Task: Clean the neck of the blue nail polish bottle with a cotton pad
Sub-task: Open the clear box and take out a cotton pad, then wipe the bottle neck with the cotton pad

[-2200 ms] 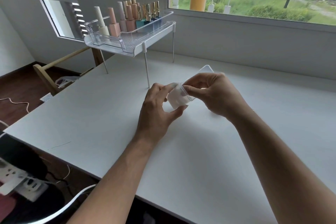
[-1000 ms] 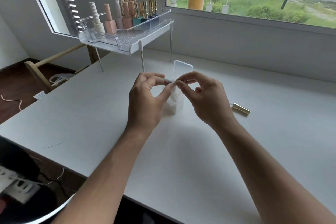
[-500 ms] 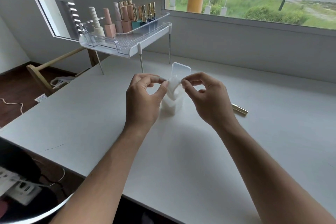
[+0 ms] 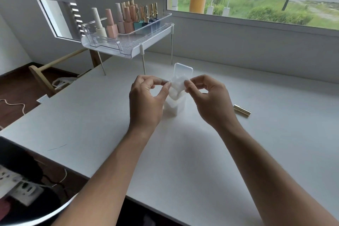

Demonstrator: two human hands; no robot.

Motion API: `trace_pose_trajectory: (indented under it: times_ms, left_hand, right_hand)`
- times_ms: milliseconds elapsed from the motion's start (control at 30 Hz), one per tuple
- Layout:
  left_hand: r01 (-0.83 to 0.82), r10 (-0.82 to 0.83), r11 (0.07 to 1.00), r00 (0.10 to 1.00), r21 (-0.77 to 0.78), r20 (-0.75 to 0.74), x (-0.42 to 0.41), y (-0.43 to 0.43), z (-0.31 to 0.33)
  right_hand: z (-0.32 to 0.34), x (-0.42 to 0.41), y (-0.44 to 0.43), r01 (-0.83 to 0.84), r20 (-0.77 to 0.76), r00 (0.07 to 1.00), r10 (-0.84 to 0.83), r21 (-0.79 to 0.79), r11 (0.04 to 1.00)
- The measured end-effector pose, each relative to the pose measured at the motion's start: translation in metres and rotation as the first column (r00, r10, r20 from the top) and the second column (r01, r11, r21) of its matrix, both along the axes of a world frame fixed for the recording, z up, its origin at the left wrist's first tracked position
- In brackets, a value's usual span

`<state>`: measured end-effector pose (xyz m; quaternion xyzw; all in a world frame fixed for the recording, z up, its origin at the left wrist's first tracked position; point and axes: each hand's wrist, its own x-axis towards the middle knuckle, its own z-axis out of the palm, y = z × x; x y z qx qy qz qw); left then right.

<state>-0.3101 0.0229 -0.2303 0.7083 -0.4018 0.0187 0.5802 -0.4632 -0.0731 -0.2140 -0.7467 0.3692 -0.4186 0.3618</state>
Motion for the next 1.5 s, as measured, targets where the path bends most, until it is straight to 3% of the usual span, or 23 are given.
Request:
trace_pose_trajectory:
  times_ms: [400, 967, 1233, 1333, 1433, 1500]
  left_hand:
    - [-0.066, 0.06, 0.996, 0.995, 0.067, 0.082, 0.009, -0.004, -0.001]
    - [-0.167, 0.121, 0.957, 0.973, 0.237, 0.197, 0.009, -0.003, 0.018]
    - [-0.094, 0.063, 0.955, 0.991, 0.283, 0.117, 0.007, 0.004, 0.04]
    - [-0.078, 0.053, 0.991, 0.976, 0.111, 0.21, -0.005, 0.01, 0.05]
    - [0.12, -0.109, 0.993, 0.957, -0.023, 0.269, -0.035, 0.016, 0.056]
    - [0.3, -0.302, 0.953, 0.951, 0.048, 0.064, -0.058, 0.014, 0.052]
  right_hand:
    - [0.011, -0.027, -0.014, 0.056, 0.168, 0.983, -0.076, 0.123, 0.991]
    - [0.02, -0.091, -0.003, 0.078, 0.139, 0.983, -0.117, 0.257, 0.963]
    - [0.017, -0.112, 0.001, 0.017, 0.137, 0.989, -0.055, 0.265, 0.964]
    - [0.015, -0.122, -0.001, -0.056, 0.196, 0.981, -0.004, 0.301, 0.952]
    - [0.014, -0.13, -0.003, -0.156, 0.262, 0.963, 0.061, 0.361, 0.919]
    - [0.011, -0.134, -0.003, -0.21, 0.291, 0.952, 0.094, 0.398, 0.893]
